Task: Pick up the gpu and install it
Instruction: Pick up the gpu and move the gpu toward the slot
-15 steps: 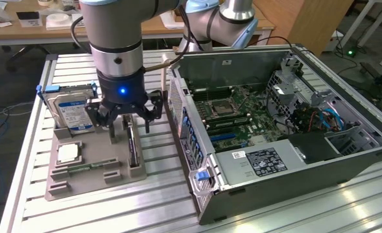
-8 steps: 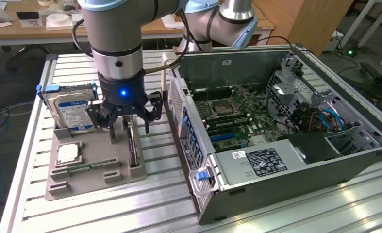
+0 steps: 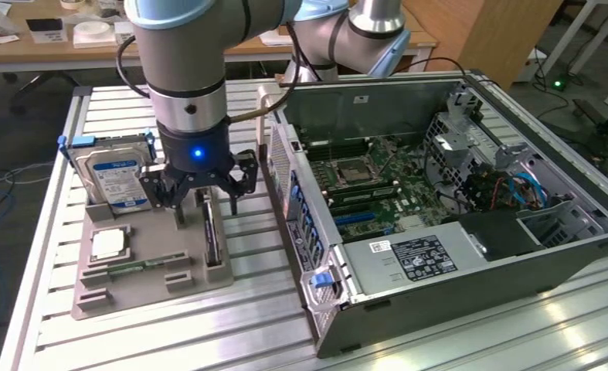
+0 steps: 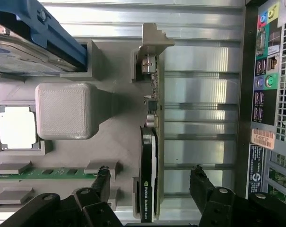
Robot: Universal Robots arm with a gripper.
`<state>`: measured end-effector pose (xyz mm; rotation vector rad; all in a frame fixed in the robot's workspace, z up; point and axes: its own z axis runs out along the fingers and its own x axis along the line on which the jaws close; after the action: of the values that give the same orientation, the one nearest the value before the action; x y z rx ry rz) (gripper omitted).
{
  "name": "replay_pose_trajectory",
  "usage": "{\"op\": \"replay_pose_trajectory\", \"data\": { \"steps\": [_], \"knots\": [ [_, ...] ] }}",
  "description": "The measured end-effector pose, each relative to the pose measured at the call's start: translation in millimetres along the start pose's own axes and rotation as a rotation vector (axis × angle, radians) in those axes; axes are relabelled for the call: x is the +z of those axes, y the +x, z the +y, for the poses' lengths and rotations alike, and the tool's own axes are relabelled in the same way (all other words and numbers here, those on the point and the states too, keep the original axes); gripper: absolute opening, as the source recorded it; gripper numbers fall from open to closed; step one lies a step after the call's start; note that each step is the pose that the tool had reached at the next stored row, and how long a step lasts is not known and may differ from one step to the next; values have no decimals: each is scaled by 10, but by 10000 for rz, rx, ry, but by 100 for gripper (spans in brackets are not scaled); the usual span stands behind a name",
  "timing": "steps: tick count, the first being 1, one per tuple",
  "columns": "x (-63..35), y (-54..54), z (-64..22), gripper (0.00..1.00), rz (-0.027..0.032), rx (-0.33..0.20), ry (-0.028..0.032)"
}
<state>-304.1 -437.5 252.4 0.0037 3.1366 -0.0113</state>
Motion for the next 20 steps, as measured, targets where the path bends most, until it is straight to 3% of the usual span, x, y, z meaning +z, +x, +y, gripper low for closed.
{"op": "replay_pose_trajectory", "data": {
  "steps": [20],
  "knots": [
    [264,19,85,78,-1,-38,-1]
  ]
}}
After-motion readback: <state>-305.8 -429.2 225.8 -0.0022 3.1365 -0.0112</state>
